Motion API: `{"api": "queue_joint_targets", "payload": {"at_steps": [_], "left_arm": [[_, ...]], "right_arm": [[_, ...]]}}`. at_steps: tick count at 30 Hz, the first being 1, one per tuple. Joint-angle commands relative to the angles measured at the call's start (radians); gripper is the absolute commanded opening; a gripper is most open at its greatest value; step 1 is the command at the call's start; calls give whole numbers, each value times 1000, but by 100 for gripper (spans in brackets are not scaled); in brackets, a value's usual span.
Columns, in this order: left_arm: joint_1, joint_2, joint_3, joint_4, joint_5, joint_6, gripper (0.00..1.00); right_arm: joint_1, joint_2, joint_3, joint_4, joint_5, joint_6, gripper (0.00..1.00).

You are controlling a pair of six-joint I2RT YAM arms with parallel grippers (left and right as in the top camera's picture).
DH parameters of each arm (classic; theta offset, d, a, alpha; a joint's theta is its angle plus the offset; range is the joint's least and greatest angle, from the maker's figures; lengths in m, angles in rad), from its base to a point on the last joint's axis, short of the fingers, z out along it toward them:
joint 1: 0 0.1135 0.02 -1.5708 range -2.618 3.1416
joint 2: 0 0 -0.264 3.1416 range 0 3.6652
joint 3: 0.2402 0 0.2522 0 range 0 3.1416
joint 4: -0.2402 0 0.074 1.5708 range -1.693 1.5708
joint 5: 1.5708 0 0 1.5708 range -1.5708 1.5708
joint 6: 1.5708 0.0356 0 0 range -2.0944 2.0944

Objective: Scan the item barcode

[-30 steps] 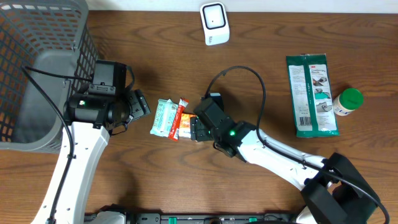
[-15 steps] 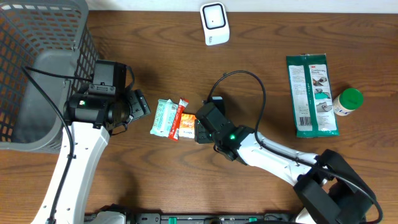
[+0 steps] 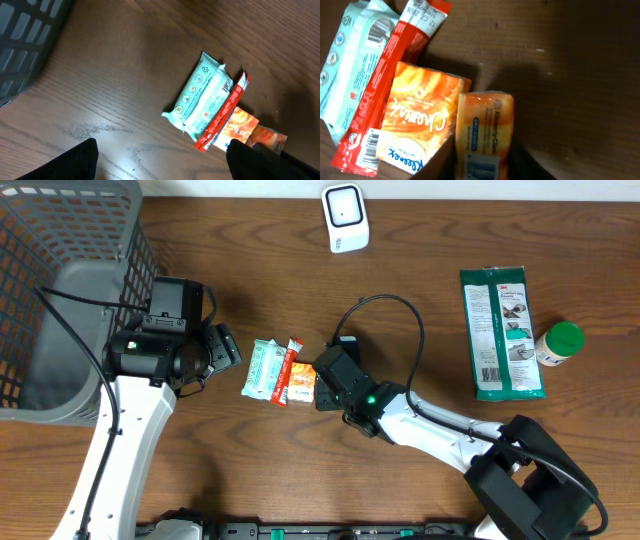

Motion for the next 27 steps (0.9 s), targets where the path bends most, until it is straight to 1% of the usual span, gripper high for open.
{"api": "queue_joint_targets", "payload": {"at_steps": [1,3,4,8,12,15,19,22,27], "left_arm": [[5,-2,5,-3,-13,10,83],[5,-2,5,-3,-13,10,83],[5,-2,5,-3,-13,10,83],[5,-2,5,-3,-13,10,83],[5,-2,5,-3,-13,10,83],[5,-2,5,-3,-13,10,83],[5,-2,5,-3,-13,10,83],[5,-2,5,-3,-13,10,83],[5,-2,5,-3,-13,10,83]], "right_arm": [[-5,-39,-4,-16,15,-45,14],[-23,-67,-4,-35,14,-72,4],[-33,-79,-4,-43,14,-91,1],[-82,-118,-4,-82,10,-151,1],[-150,-128,-4,-98,-50,-159,1],[-215,-127,-5,-98,-163,-178,1],[-312,-127,-5,-103,-393,-306,1],[-393,-127,-5,-113,-523,-351,4],[-497,-127,-5,-153,-562,-365,3]]}}
